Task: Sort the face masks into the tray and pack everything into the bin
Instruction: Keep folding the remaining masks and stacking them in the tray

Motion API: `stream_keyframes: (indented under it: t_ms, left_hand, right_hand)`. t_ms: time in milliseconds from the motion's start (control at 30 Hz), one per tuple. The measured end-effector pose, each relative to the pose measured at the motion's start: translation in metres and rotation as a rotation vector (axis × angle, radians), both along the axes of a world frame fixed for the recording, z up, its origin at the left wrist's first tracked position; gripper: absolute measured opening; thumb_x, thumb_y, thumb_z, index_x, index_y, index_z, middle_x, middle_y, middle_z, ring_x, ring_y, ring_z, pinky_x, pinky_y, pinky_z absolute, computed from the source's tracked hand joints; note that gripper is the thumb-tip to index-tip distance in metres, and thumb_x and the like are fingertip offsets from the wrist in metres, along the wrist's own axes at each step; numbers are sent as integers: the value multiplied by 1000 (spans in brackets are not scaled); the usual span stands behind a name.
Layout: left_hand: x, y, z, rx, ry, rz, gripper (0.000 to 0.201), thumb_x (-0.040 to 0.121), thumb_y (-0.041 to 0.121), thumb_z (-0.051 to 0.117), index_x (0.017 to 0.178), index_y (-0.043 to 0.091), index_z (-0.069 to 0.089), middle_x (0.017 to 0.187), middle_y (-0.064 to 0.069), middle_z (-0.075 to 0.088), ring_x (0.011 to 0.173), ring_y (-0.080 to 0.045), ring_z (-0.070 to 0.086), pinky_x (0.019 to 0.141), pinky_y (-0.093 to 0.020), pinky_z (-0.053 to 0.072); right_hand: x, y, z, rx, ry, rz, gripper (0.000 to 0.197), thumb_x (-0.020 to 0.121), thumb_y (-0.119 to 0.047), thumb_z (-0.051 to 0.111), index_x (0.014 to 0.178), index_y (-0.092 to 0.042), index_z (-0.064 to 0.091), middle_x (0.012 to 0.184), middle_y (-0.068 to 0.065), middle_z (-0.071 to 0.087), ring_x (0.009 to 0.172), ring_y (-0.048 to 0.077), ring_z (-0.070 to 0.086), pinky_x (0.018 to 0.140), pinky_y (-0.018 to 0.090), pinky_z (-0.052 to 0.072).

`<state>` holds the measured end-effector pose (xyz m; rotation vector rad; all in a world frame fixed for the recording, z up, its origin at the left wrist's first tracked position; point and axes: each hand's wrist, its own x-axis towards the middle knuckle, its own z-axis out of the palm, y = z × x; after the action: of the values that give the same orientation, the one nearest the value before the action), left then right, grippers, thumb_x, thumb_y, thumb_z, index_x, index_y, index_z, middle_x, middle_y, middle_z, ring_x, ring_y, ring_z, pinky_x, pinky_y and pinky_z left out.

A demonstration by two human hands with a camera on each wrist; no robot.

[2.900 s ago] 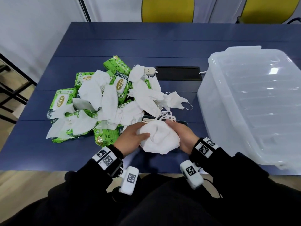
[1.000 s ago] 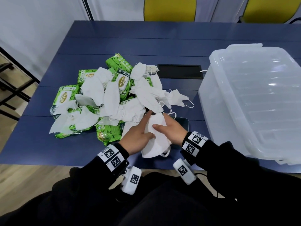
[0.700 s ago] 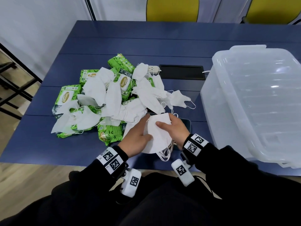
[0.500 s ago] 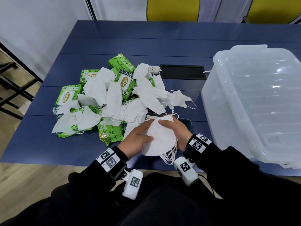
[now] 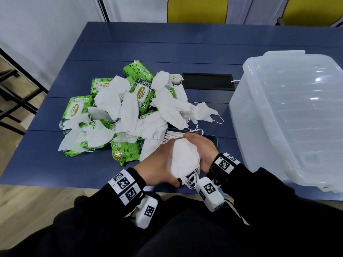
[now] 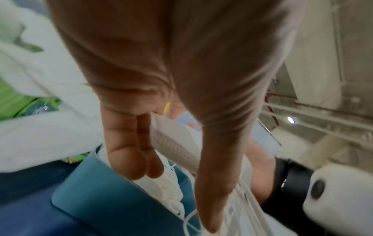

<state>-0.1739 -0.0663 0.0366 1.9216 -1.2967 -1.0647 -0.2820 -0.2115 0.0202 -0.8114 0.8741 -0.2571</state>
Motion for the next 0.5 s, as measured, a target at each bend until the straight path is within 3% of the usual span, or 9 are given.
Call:
stream_keyframes:
  t_ms: [67,133,200,300,367,433,500]
  left_hand:
    - [1,-1,-14,45,-89,18,131,41,35,91,155,33,25,143,9,49,134,-14,48,110,-40,45]
    - [1,0,-18,87,-170,41,134,43,37,88,156,38,17,139,3,49,126,-20,55,102,-44,51]
    - [-4,1,-20,139,-234,62,126,52,36,82,154,40,8,137,-5,46,118,-30,58,95,-46,54]
    - [-15,3,-17,139,-275,62,109,71,47,70,152,39,-3,132,-9,44,112,-36,57,84,-48,54]
    - [-16,4,-17,122,-260,53,114,67,57,65,153,43,-8,136,-6,42,110,-35,56,82,-48,54]
    - [-10,6,-16,113,-199,34,124,58,48,72,154,45,-7,135,-4,40,114,-31,50,86,-49,54]
    - [-4,5,-16,104,-193,22,131,52,36,78,155,43,-3,134,-5,38,115,-30,48,89,-47,54]
  right_hand:
    - [0,1,5,80,-63,27,11,90,-10,69,100,-4,70,103,18,72,92,30,69,86,41,58]
    - [-2,1,10,159,-115,33,22,85,-10,71,106,-3,70,107,16,73,95,30,70,86,40,58]
    - [-1,1,10,141,-97,68,29,89,-4,66,118,-2,69,108,15,73,96,29,70,83,38,58]
    - [4,5,7,28,20,103,30,89,6,59,115,-2,72,108,23,71,99,34,68,94,45,57]
    - [6,8,5,-44,79,101,27,81,3,65,105,-4,76,110,26,71,103,37,66,104,51,51]
    - [8,8,4,-69,88,84,27,77,0,68,103,-4,77,110,27,71,103,38,67,106,54,49]
    - [8,7,4,-61,63,73,24,86,5,64,108,2,73,110,27,71,102,38,67,105,54,49]
